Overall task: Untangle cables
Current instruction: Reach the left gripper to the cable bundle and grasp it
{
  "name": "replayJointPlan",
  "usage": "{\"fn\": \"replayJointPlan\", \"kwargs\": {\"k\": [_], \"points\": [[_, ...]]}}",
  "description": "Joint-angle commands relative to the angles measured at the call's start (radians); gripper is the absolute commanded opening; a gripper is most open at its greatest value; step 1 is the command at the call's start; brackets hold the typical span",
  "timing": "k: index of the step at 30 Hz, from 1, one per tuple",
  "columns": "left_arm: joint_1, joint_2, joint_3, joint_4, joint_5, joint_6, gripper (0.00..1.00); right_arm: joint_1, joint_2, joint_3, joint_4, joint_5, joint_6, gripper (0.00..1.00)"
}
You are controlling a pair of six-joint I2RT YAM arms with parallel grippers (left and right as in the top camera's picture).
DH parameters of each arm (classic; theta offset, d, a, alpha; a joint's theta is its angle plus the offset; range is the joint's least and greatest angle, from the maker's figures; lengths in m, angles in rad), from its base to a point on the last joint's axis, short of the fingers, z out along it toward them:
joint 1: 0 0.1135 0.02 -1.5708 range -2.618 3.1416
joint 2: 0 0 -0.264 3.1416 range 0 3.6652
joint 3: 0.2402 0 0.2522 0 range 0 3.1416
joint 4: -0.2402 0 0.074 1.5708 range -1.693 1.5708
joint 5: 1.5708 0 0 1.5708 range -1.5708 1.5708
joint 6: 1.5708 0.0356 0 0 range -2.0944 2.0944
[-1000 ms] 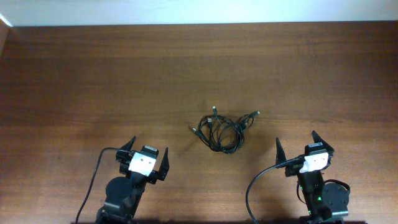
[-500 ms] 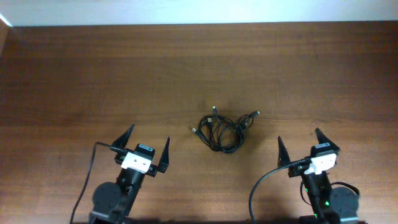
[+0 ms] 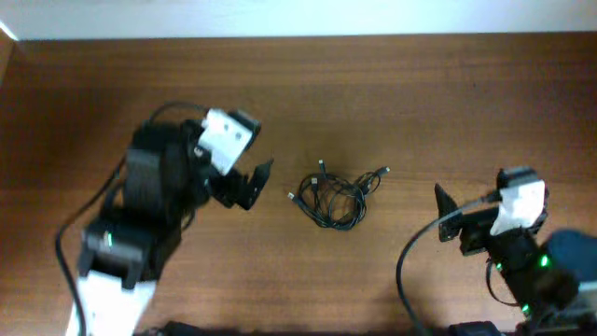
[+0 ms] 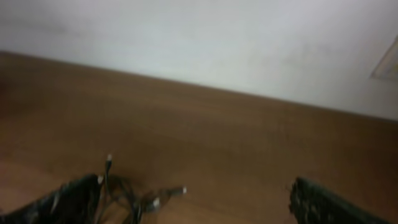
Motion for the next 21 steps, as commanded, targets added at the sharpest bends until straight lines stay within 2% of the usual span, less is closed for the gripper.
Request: {"fn": "replayJointPlan", "kwargs": {"k": [1, 3, 6, 12, 16, 17, 19, 21], "points": [[-0.004, 0.207, 0.257, -0.146, 0.052, 0.026, 0.99, 0.005, 0.158, 0.172, -0.098, -0.037, 0.002, 0.99], [-0.004, 0.332, 0.366, -0.211, 0.051, 0.026, 0.99, 0.005, 0.280, 0.277, -0.176, -0.088, -0.001, 0.99], [-0.004, 0.425, 0.375, -0.195, 0.080, 0.005, 0.99, 0.005, 0.463, 0.421, -0.292, -0.229, -0.001, 0.99], [-0.009, 0.561, 0.375, -0.172, 0.237, -0.053, 0.99, 0.005, 0.669, 0.468, -0.313, -0.518, 0.003, 0.99], [-0.058, 0.697, 0.374, -0.184, 0.223, -0.187, 0.78, 0.004, 0.749, 0.468, -0.304, -0.520, 0.008, 0.99], [-0.071, 0.721, 0.374, -0.187, 0.217, -0.203, 0.75, 0.003, 0.759, 0.468, -0.297, -0.498, 0.031, 0.99], [-0.112, 0.768, 0.374, -0.206, 0.158, -0.267, 0.73, -0.024, 0.765, 0.468, -0.273, -0.376, 0.150, 0.99], [-0.154, 0.784, 0.373, -0.222, 0.158, -0.272, 0.68, -0.084, 0.765, 0.468, -0.269, -0.276, 0.245, 0.99]]}}
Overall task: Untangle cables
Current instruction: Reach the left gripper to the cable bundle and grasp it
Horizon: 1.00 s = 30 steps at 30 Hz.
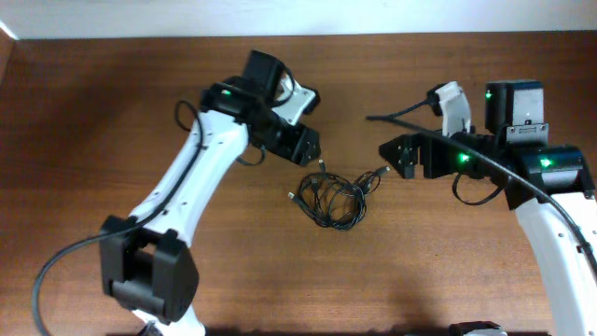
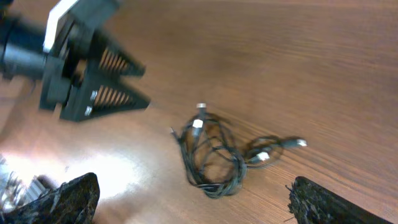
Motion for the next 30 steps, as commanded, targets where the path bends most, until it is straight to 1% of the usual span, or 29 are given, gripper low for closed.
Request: {"fn": "replayJointPlan", "kwargs": {"k": [1, 2, 3, 4, 8, 10, 12, 13, 15, 16, 22, 27, 28, 29, 30], "points": [[-0.091, 0.026, 0.017, -0.023, -0.023, -0.058, 0.63, -0.119, -0.001, 0.020, 0.007, 0.185, 0.203, 0.99], [-0.137, 0.032, 0.017, -0.035, -0.051, -0.060, 0.57, -0.168, -0.001, 0.020, 0.006, 0.189, 0.215, 0.99], [-0.179, 0.041, 0.015, -0.050, -0.106, -0.104, 0.56, -0.201, -0.001, 0.020, 0.006, 0.189, 0.227, 0.99], [-0.234, 0.055, 0.002, -0.054, -0.179, -0.177, 0.55, -0.247, -0.001, 0.020, 0.003, 0.189, 0.229, 0.99], [-0.388, 0.127, -0.030, 0.030, -0.349, -0.347, 0.42, -0.284, -0.001, 0.018, 0.002, 0.190, 0.220, 0.99], [-0.448, 0.193, -0.030, 0.105, -0.371, -0.357, 0.36, -0.284, 0.005, 0.017, -0.001, 0.190, 0.220, 0.99], [-0.475, 0.232, -0.030, 0.130, -0.376, -0.362, 0.28, -0.284, 0.012, 0.017, -0.010, 0.190, 0.206, 0.99], [-0.491, 0.255, -0.030, 0.132, -0.420, -0.407, 0.26, -0.284, 0.018, 0.017, -0.019, 0.191, 0.201, 0.99], [-0.506, 0.283, -0.030, 0.134, -0.476, -0.449, 0.26, -0.284, 0.027, 0.017, -0.032, 0.193, 0.196, 0.99], [-0.512, 0.304, -0.030, 0.145, -0.479, -0.451, 0.29, -0.284, 0.037, 0.017, -0.043, 0.194, 0.175, 0.99], [-0.511, 0.351, -0.030, 0.167, -0.478, -0.451, 0.34, -0.283, 0.088, 0.015, -0.065, 0.193, 0.176, 0.99], [-0.523, 0.362, -0.030, 0.177, -0.470, -0.451, 0.33, -0.283, 0.090, 0.015, -0.066, 0.193, 0.175, 0.99], [-0.523, 0.365, -0.030, 0.175, -0.475, -0.451, 0.28, -0.283, 0.090, 0.015, -0.066, 0.193, 0.175, 0.99], [-0.523, 0.365, -0.030, 0.176, -0.475, -0.451, 0.19, -0.283, 0.090, 0.015, -0.066, 0.193, 0.175, 0.99], [-0.522, 0.364, -0.029, 0.179, -0.475, -0.451, 0.04, -0.283, 0.090, 0.015, -0.066, 0.193, 0.175, 0.99]]}}
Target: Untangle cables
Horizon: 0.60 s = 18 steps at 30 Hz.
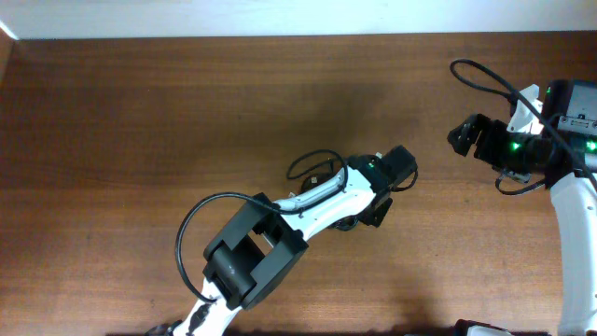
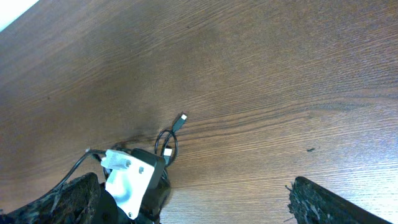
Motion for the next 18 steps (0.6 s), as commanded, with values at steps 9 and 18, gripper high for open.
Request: {"fn": "replayJointPlan", "kwargs": {"k": [9, 18], "points": [[0.185, -0.085, 0.232, -0.204, 0.455, 0.254, 0.00, -0.003, 0.002, 0.015, 0.002, -0.066, -0.009, 0.99], [0.415, -0.153, 0.256, -0.270, 1.107, 0.584, 0.00, 0.011, 0.002, 0.015, 0.080, -0.334, 0.116, 0.70]]}}
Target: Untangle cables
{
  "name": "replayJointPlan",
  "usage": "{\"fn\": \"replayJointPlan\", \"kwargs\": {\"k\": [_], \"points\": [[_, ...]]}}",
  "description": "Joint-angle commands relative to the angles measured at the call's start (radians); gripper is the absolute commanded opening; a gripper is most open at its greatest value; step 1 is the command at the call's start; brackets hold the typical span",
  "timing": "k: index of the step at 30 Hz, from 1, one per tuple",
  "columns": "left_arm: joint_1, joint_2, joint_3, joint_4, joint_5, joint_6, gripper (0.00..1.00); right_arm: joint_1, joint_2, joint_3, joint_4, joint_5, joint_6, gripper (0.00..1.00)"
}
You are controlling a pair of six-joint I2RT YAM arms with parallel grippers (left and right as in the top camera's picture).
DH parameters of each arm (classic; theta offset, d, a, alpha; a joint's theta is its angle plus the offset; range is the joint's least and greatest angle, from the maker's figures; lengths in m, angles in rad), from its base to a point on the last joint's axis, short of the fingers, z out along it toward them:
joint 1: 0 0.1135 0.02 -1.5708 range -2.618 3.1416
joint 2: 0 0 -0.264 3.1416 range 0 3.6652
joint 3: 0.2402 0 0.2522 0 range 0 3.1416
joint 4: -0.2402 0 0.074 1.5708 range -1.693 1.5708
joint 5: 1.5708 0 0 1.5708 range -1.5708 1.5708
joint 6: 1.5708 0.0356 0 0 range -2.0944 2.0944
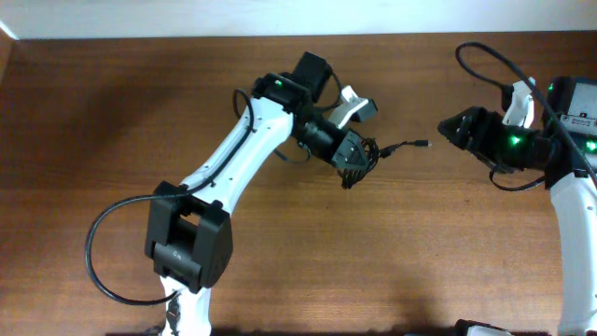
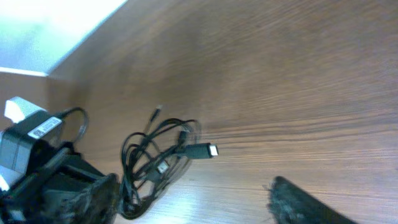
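A tangle of thin black cables [image 1: 363, 157] hangs in my left gripper [image 1: 351, 152], which is shut on it near the middle of the table, toward the far side. One plug end [image 1: 422, 145] sticks out to the right. In the right wrist view the bundle [image 2: 152, 163] casts a shadow on the wood, its silver-tipped plug [image 2: 204, 150] pointing at me. My right gripper [image 1: 450, 128] stands open, a short way right of that plug, with nothing between its fingers [image 2: 305, 202].
The brown wooden table [image 1: 112, 112] ends at a white wall [image 1: 280, 17] along the far side. My left arm [image 1: 233, 159] slants across the table's middle from its base at the front left. The right arm's base is at the right edge.
My left gripper was down on the bundle at the table's middle; now it holds the bundle farther back, with a plug trailing right. My right gripper, still at the right, now faces the bundle.
Both arms were drawn back at the front with the tangle lying loose in the middle. Then both grippers stood open on either side of it. Then the left was down on the tangle and the right was off to the far right. Now the left holds the bundle.
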Motion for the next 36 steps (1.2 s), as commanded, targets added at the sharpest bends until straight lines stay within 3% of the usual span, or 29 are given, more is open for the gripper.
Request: {"fn": "replayJointPlan", "kwargs": {"k": [1, 3, 5, 7, 9, 11, 14, 21, 26, 27, 30, 36], "points": [[0.024, -0.031, 0.021, -0.001, 0.118, 0.093, 0.00, 0.026, 0.002, 0.015, 0.031, -0.082, 0.056, 0.64], [0.019, -0.031, 0.021, 0.004, 0.069, 0.092, 0.00, 0.081, 0.004, 0.015, 0.056, -0.079, 0.082, 0.60], [0.014, -0.031, 0.021, 0.018, 0.026, 0.092, 0.00, 0.138, 0.017, 0.015, 0.063, -0.018, 0.183, 0.46], [0.015, -0.031, 0.021, 0.050, -0.007, 0.076, 0.00, 0.180, 0.038, 0.015, 0.080, 0.020, 0.238, 0.46], [0.014, -0.031, 0.021, 0.107, -0.114, -0.046, 0.00, 0.221, 0.067, 0.015, 0.109, 0.017, 0.269, 0.46], [0.014, -0.031, 0.021, 0.132, -0.138, -0.067, 0.00, 0.245, 0.095, 0.015, 0.128, 0.020, 0.297, 0.46], [0.015, -0.031, 0.021, 0.139, -0.143, -0.074, 0.00, 0.264, 0.170, 0.015, 0.160, 0.007, 0.335, 0.25], [0.014, -0.031, 0.021, 0.138, -0.142, -0.074, 0.00, 0.304, 0.284, 0.015, 0.311, -0.055, 0.386, 0.24], [0.015, -0.031, 0.021, 0.138, -0.143, -0.074, 0.00, 0.326, 0.317, 0.015, 0.320, -0.063, 0.389, 0.24], [0.015, -0.031, 0.021, 0.138, -0.146, -0.074, 0.00, 0.327, 0.317, 0.015, 0.314, -0.063, 0.385, 0.26], [0.015, -0.031, 0.021, 0.138, -0.167, -0.074, 0.00, 0.325, 0.317, 0.015, 0.299, -0.063, 0.355, 0.44], [0.014, -0.031, 0.021, 0.138, -0.168, -0.074, 0.00, 0.325, 0.317, 0.015, 0.365, -0.037, 0.369, 0.43]]}}
